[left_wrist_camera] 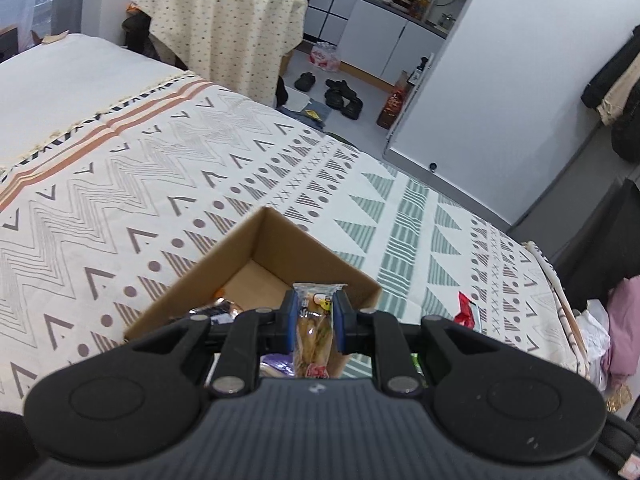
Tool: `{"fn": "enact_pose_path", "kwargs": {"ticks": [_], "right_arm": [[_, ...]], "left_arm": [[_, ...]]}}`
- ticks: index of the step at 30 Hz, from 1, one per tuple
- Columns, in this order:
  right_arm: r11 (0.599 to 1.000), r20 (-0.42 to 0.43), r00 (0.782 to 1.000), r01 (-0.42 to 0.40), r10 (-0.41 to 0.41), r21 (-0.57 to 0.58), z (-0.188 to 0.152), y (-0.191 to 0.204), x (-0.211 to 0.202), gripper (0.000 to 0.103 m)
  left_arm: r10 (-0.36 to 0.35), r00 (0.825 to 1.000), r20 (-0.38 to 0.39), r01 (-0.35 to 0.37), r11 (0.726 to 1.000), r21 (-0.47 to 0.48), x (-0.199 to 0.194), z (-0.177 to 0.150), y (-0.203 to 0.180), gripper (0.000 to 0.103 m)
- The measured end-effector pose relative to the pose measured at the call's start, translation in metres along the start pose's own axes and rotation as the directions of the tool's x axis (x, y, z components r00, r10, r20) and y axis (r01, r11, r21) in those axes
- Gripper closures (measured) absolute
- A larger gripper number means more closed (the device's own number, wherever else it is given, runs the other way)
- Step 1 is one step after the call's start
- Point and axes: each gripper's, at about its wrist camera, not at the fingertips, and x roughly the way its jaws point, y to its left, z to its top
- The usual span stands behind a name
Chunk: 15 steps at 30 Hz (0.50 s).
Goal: Organize snacks
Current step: 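Carry both candies over the cardboard box and open both tools to drop them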
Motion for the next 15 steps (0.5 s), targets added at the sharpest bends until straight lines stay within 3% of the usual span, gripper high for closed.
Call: {"fn": "enact_pose_path", "kwargs": {"ticks": [15], "right_arm": [[0.999,-0.026,1.000,0.007,-0.008,-0.041,-0.016,0.025,0.038,0.083]], "left_arm": [[-0.006,1.000,-0.031,0.005,1.000,-0.027,0.038,0.022,0.029,0.086]]}}
